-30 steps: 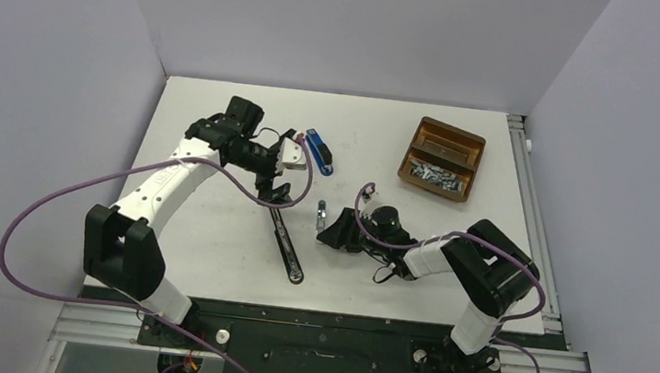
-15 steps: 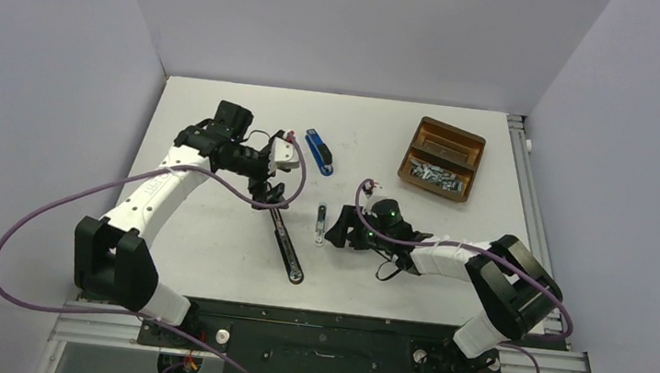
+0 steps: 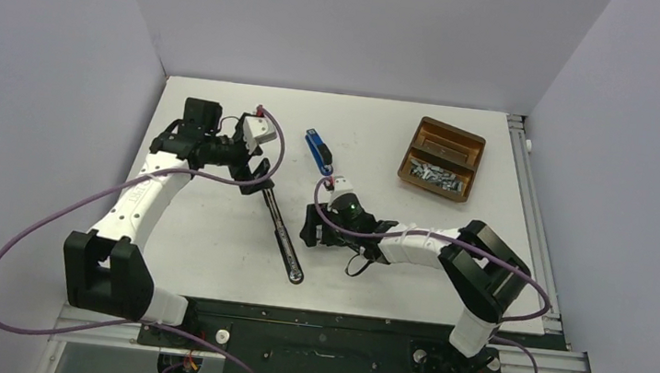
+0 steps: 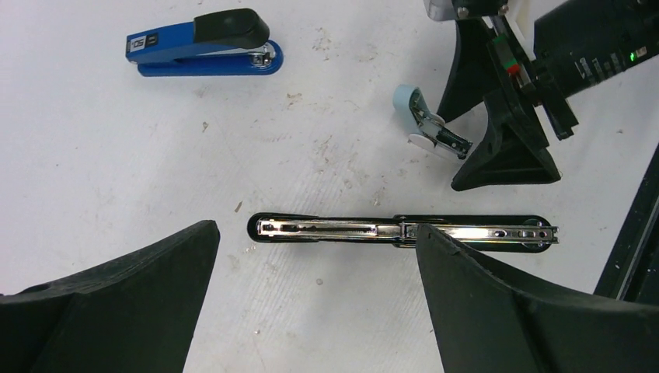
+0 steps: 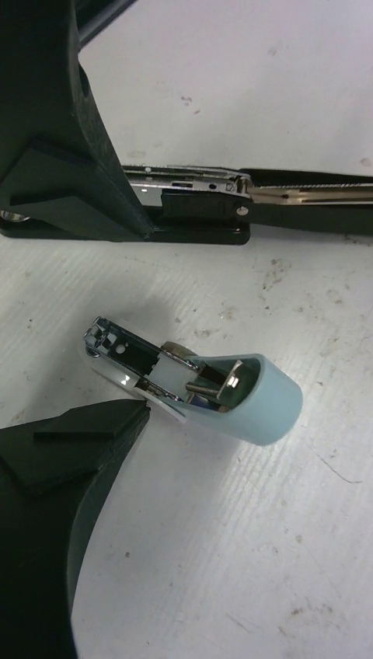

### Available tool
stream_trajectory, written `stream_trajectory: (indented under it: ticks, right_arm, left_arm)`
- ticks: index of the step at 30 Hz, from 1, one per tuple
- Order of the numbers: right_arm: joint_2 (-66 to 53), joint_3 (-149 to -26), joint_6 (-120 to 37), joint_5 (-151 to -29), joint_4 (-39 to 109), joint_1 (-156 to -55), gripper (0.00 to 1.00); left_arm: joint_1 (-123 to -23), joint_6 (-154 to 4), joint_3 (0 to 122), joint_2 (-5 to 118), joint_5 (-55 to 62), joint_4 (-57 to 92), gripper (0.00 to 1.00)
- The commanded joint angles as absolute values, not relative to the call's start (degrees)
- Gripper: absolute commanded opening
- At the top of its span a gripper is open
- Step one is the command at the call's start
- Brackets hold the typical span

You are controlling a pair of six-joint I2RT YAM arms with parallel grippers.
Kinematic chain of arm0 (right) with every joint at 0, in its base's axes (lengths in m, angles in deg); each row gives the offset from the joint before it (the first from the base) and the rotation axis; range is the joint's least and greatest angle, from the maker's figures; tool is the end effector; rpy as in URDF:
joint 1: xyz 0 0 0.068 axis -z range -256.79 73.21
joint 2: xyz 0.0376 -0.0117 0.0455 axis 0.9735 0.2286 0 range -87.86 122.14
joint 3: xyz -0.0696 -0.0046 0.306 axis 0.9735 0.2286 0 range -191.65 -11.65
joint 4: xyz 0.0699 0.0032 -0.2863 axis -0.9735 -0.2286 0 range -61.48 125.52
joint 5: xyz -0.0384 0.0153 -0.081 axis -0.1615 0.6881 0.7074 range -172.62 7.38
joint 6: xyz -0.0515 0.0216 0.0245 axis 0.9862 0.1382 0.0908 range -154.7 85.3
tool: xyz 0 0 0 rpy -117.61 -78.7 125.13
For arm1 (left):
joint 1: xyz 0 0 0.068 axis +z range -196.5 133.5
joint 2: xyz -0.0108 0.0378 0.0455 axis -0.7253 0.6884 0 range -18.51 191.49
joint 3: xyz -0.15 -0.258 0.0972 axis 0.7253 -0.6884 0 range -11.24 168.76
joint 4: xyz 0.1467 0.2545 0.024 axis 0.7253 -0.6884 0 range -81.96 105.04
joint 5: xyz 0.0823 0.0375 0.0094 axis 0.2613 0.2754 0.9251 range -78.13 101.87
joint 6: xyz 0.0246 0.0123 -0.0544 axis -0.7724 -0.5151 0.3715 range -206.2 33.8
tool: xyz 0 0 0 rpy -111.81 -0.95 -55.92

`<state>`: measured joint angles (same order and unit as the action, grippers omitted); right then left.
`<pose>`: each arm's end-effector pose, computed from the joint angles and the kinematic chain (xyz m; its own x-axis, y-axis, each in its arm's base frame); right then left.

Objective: Load the staples into the stapler
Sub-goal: Adjust the stapler at the center of the board.

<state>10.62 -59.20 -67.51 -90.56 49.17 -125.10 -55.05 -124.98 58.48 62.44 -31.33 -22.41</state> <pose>0.2501 0.2904 0.1645 -0.7790 -0.0676 -0.6234 -0.4648 0.7296 0.5016 0.3208 -0.0798 0.3396 -0.2311 0.4965 -0.8367 0.8981 0.4396 0.0128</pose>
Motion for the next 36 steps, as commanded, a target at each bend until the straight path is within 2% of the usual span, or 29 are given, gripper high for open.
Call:
stream_trajectory:
  ticks: [1,7,14,21,28,36]
  right_arm:
    - [12.4,-62.9,-65.8,-81.4,45.2,-128.2,0.72]
    - [13.3,-63.8,-65.0,-75.7,43.6,-130.9,0.67]
    - [14.7,-64.8,-62.9,-70.9,43.1,-131.4,0.54]
    - [16.3,-66.8,-59.6,-70.6,43.1,-131.4,0.54]
    - [18.2,-68.4,-58.8,-72.1,44.7,-132.0,0.43]
    - [19.4,-69.3,-56.7,-72.1,44.7,-132.9,0.42]
  left_arm:
    - [-53.7,-121.8,56.9,58.6,-30.7,-17.2,0.96]
    - [-53.0,-121.5,54.1,56.7,-30.7,-15.8,0.96]
    - [-52.8,-121.2,52.9,56.0,-30.8,-15.3,0.96]
    - [-52.8,-121.0,51.8,55.7,-31.2,-15.0,0.96]
    - [-52.8,-121.1,51.3,55.5,-31.4,-14.8,0.96]
    - [-52.8,-121.1,51.0,55.4,-31.6,-14.5,0.96]
